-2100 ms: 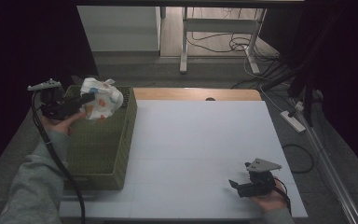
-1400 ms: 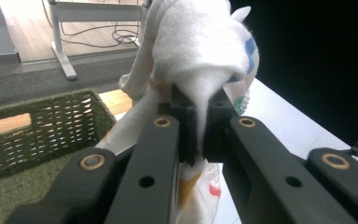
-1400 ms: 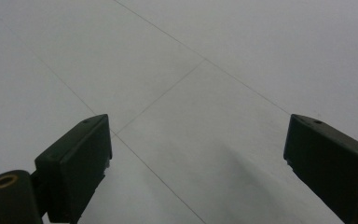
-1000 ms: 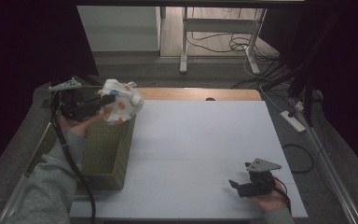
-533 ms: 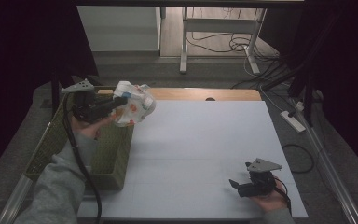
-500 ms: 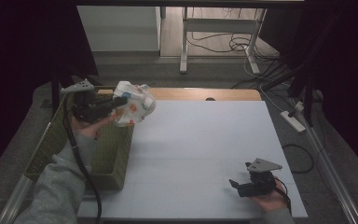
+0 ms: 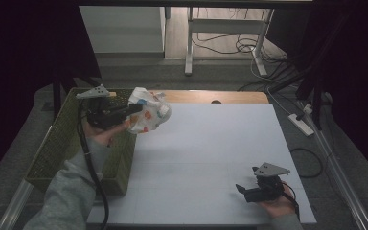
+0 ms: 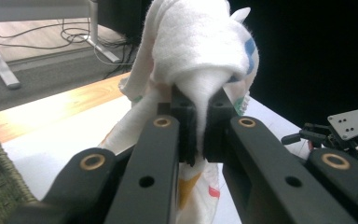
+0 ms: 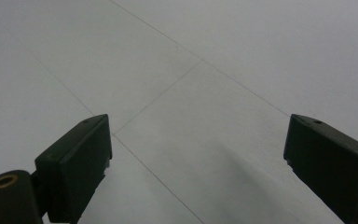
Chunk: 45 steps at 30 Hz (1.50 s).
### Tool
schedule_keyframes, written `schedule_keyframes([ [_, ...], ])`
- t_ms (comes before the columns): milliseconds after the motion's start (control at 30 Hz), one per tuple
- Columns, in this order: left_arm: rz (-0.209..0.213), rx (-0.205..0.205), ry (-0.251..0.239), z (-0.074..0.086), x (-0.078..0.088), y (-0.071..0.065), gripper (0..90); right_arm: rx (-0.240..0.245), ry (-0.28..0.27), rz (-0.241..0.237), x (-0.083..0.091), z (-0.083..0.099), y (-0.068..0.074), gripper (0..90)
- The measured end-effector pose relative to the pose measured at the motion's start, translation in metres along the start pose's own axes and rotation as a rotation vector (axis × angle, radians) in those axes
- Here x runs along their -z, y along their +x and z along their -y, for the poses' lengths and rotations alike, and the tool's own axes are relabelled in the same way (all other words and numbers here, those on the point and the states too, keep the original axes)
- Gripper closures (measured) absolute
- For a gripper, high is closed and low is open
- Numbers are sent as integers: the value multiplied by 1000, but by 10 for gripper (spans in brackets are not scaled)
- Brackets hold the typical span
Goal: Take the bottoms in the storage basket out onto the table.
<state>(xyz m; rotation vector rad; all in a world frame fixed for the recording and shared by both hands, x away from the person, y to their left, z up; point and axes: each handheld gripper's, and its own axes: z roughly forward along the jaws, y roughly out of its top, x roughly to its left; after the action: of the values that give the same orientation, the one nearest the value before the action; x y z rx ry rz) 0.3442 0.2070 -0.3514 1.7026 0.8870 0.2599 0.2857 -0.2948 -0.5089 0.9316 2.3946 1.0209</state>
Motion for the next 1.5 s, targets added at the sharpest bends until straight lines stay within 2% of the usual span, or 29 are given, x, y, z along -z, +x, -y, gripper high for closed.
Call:
schedule_keyframes([
  [600, 51, -8, 17, 7, -18, -14, 850, 2, 2, 1, -1, 0, 0, 81],
  [1500, 121, -13, 65, 26, -48, -35, 850, -1, -2, 1, 0, 0, 0, 81],
])
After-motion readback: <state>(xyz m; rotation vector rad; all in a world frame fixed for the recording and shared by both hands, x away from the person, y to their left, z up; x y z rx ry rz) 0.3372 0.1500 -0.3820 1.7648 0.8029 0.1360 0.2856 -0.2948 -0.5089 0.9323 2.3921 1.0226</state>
